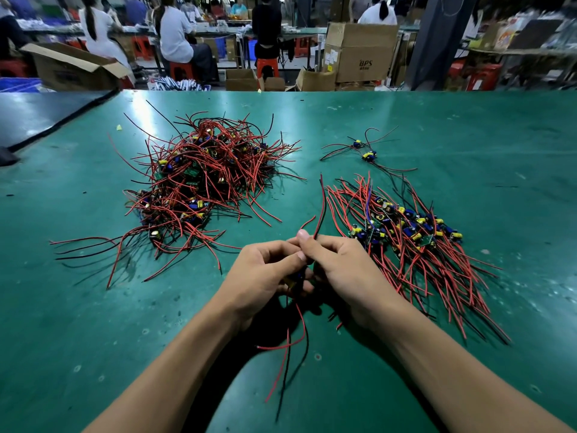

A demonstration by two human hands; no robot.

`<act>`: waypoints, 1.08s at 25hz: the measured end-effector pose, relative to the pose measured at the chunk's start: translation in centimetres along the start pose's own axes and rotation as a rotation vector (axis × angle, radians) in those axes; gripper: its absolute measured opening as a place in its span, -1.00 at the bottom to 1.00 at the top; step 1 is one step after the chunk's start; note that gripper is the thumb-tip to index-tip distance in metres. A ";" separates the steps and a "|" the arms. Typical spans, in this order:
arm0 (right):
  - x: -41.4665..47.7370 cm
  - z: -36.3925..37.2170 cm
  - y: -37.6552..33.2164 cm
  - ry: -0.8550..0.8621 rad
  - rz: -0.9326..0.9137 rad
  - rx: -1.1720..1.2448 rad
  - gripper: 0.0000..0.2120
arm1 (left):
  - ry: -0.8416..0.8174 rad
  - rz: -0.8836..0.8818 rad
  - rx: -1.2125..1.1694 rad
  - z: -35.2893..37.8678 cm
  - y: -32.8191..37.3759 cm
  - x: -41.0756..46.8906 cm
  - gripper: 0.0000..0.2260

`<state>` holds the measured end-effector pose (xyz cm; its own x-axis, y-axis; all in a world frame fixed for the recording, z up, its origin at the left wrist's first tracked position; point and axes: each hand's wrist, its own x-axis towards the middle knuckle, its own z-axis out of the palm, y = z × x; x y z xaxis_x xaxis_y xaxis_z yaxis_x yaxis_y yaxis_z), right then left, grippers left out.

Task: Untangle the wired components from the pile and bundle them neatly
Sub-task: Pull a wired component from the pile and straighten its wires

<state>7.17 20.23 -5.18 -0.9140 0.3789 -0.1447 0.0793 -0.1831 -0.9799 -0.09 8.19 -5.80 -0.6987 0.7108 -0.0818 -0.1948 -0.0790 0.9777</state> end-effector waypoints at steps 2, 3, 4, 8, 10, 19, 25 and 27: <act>0.1 -0.1 -0.3 -0.007 0.030 0.059 -0.71 | -0.032 0.001 -0.019 0.0 0.2 -0.1 -0.89; 0.1 -0.2 -0.4 -0.002 0.039 0.088 -0.70 | -0.046 0.001 -0.034 0.0 0.2 -0.1 -0.90; 0.1 -0.2 -0.5 0.011 0.039 0.108 -0.69 | -0.057 0.000 -0.047 0.0 0.3 -0.2 -0.90; 0.6 -0.6 -0.4 0.112 -0.023 0.038 -0.69 | -0.077 -0.002 -0.065 -0.1 0.3 -0.3 -0.89; 0.9 -0.8 -0.4 0.159 -0.040 0.072 -0.70 | -0.083 -0.010 -0.067 0.0 0.3 -0.4 -0.89; 1.6 -3.2 -2.6 0.192 0.150 0.711 -0.65 | -0.110 -0.046 -0.053 -0.1 0.4 -0.6 -0.86; 0.7 -3.2 -3.3 -0.087 0.226 1.069 -0.75 | -0.071 -0.065 -0.048 -0.2 0.4 -0.5 -0.87; 0.8 -3.1 -3.2 -0.086 0.232 1.091 -0.75 | -0.065 -0.073 -0.049 -0.3 0.5 -0.5 -0.87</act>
<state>7.47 23.95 -2.62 -0.9503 0.1755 -0.2571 -0.1010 -0.9551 -0.2786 -0.04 7.60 -5.32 -0.6356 0.7595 -0.1384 -0.2785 -0.0584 0.9587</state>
